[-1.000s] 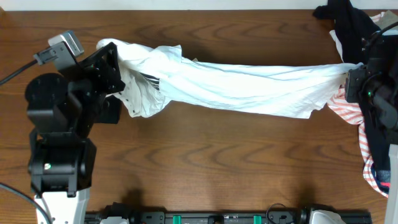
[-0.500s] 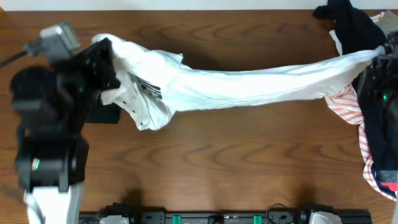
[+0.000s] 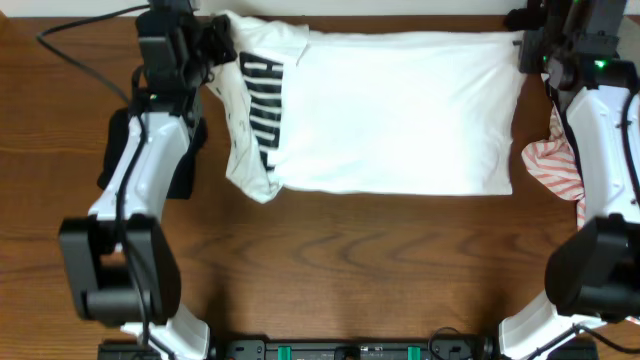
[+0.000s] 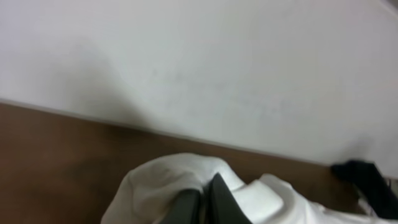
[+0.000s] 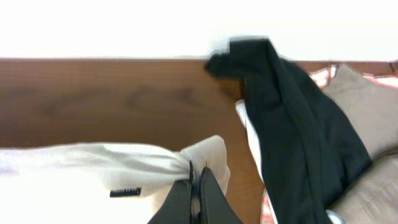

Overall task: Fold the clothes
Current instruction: 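Lift the white shirt with both grippers and lay it flat across the table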

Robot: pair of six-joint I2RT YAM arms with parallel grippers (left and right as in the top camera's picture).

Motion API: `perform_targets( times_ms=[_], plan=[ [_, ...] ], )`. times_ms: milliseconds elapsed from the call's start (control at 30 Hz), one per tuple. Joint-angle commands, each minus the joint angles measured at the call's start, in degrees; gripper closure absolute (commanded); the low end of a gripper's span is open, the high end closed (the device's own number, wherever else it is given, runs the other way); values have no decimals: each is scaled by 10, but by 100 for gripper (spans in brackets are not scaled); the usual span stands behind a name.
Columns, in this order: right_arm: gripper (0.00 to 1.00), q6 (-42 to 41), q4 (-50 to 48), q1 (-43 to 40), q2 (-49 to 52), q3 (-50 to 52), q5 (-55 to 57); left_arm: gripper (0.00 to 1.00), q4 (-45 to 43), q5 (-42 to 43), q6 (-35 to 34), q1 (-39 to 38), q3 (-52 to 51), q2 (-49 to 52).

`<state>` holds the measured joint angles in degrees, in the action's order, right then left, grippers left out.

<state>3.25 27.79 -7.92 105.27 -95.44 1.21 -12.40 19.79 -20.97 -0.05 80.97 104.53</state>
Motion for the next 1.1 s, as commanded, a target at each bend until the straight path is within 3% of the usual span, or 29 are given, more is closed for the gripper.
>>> perform_targets(
  times_ms=[0, 133, 300, 400, 533, 700, 867, 1067],
  plan=[
    [99, -47, -21, -3, -33, -100, 7, 94, -24, 20, 6, 3, 125, -18],
    [99, -44, 22, -8, -39, -220, 20, 94, 53, 31, 52, 4, 267, -23],
    [99, -33, 138, -12, -39, -300, 20, 94, 232, 32, 90, 4, 380, -29],
    [99, -12, 217, -13, -40, -302, 24, 94, 329, 38, 90, 4, 382, -38],
    [99, -10, 356, -13, -39, -292, 69, 94, 530, 38, 92, 4, 381, -38],
    [99, -10, 488, -14, -39, -274, 78, 94, 726, 36, 141, 4, 359, -30],
    [99, -8, 584, -14, -39, -241, 78, 94, 828, 20, 165, 4, 305, -29],
    [99, -8, 628, -14, -39, -180, 78, 94, 880, 14, 186, 4, 225, -30]
  ],
)
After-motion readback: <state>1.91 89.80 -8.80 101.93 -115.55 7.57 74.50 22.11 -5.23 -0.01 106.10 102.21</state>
